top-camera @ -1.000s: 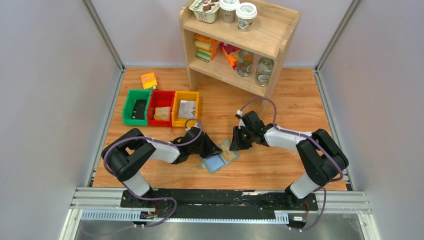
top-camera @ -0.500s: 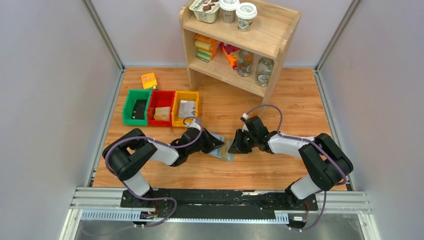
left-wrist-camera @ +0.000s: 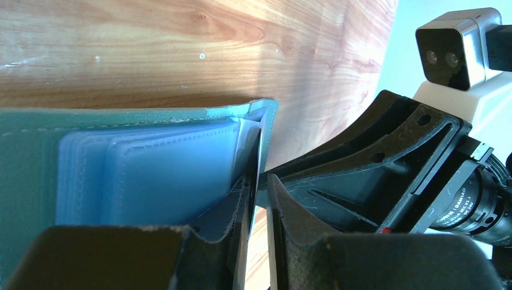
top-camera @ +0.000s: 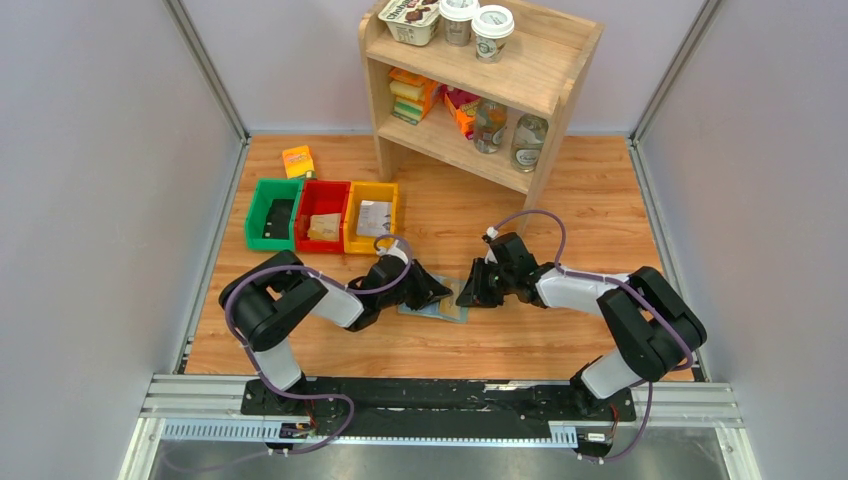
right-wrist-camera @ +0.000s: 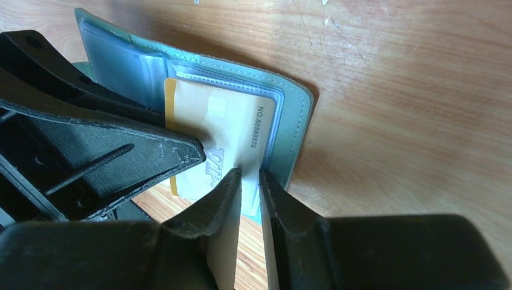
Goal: Take the credit cards out of the card holder
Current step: Remove the credit card from the card holder.
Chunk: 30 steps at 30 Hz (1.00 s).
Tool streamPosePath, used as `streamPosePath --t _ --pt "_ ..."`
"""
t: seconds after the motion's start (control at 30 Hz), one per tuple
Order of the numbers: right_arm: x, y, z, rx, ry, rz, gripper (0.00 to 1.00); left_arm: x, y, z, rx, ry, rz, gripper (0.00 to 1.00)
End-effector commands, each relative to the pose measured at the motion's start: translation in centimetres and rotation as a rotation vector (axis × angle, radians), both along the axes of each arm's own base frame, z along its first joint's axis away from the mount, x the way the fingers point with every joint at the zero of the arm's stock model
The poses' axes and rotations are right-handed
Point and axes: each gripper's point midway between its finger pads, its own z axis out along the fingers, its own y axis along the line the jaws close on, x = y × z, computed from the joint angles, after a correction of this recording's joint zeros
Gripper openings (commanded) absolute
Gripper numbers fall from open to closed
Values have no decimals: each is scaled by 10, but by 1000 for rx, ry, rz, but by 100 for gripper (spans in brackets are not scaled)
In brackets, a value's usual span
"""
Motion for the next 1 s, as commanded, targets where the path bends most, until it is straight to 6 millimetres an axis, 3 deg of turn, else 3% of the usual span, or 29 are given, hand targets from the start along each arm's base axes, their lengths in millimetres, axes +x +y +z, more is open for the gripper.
streamPosePath --t 0.0,0.23,0.53,0.97 --pt "-12 -6 -15 -44 40 -5 25 -2 -16 19 -43 -49 -67 23" --pt "-12 -10 -19 -68 52 -16 25 2 -9 38 -84 -78 -37 15" --pt "-13 -10 -27 -84 69 -14 25 0 1 53 -59 -107 -32 13" --pt "-12 -12 -28 -96 69 -23 25 -11 26 30 134 -37 -24 8"
